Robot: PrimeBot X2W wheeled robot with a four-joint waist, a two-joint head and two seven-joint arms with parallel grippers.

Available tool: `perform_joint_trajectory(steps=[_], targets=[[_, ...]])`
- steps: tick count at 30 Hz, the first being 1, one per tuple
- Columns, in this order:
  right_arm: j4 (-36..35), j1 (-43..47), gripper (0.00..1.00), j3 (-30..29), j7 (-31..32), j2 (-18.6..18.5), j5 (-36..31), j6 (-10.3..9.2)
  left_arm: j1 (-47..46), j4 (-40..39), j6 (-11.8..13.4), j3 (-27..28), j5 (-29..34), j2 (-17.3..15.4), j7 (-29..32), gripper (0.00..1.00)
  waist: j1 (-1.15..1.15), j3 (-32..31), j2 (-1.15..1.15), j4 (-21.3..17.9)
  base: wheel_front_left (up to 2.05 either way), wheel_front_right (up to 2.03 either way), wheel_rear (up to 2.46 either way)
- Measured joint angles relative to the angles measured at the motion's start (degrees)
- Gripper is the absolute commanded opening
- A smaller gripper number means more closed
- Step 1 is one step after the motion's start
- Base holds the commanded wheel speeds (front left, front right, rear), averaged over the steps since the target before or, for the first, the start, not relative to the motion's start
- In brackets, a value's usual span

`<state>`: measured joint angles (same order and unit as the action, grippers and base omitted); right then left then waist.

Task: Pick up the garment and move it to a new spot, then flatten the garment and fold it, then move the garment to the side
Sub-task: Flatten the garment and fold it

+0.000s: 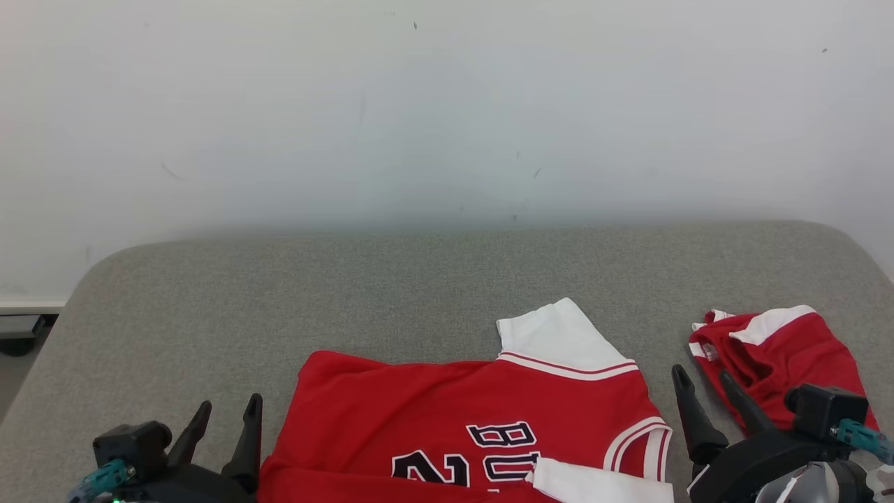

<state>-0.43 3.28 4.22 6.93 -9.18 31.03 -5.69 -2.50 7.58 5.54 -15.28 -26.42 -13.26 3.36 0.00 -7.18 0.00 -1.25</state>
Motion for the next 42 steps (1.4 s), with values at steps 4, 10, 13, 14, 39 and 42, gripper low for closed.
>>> perform_joint_trajectory(steps=[4,10,13,14,39,42], targets=[[0.08,0.14,1.00,-0.01,-0.74,-0.01,0.00,0.22,0.13,-0.63,0.07,-0.02,0.02,-0.04,0.16,1.00,0.00,0.45,0.00,-0.08,0.00,0.00,0.00],[0.16,0.89,1.00,-0.01,-1.48,-0.03,0.00,0.74,0.10,-0.92,0.08,-0.25,0.35,-0.21,1.18,1.00,0.01,1.42,0.00,0.05,0.00,0.00,0.00],[0.23,0.83,1.00,-0.01,-1.65,-0.09,0.00,1.00,-0.04,-0.73,0.07,-0.60,0.58,-0.53,2.00,1.00,0.01,1.87,0.00,0.25,0.00,0.00,0.00],[0.26,0.83,1.00,-0.03,-1.63,-0.13,0.01,1.14,-0.13,-0.55,0.05,-0.80,0.58,-0.53,2.44,1.00,0.01,1.99,0.00,0.33,0.00,0.00,0.00],[19.26,-33.41,1.00,7.37,29.61,-7.79,-1.08,3.09,-32.50,19.93,-2.12,-10.94,6.32,4.13,27.76,1.00,0.02,14.97,0.01,2.43,0.00,0.00,0.00],[20.63,-36.02,1.00,7.20,31.30,-8.05,-1.08,2.77,-34.71,21.42,-2.91,-11.24,6.31,4.87,29.17,1.00,0.02,16.58,0.01,2.78,0.00,0.00,0.00]])
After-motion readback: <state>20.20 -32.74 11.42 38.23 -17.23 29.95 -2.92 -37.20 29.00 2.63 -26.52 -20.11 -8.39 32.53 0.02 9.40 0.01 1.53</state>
